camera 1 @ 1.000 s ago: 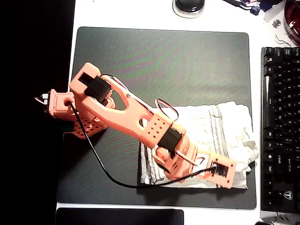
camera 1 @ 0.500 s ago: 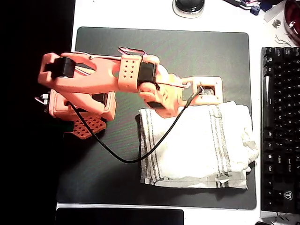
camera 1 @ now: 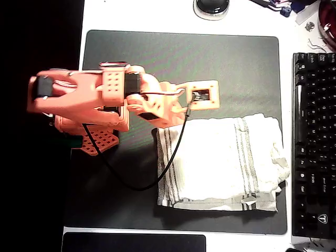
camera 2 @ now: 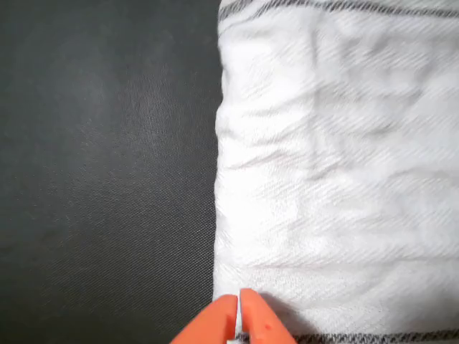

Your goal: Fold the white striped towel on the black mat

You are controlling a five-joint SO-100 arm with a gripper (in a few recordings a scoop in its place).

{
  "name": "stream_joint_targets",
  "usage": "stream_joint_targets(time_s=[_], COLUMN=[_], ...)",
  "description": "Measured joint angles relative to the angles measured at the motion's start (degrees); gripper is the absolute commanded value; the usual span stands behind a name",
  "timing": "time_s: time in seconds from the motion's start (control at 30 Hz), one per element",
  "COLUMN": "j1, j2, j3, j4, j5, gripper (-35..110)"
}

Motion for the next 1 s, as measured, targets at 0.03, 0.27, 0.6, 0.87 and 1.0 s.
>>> stream_joint_targets(time_s=[0.03,0.27,0.6,0.87,1.0], j1=[0.2,-0.3,0.0,-0.1,-0.1], j2=[4.2,18.7,23.0,24.9,25.2], j3=[3.4,14.2,14.7,14.7,14.7], j4=[0.0,0.7,9.7,14.6,15.3], j5=[0.2,2.3,3.1,3.0,3.0], gripper=[0,0,0,0,1])
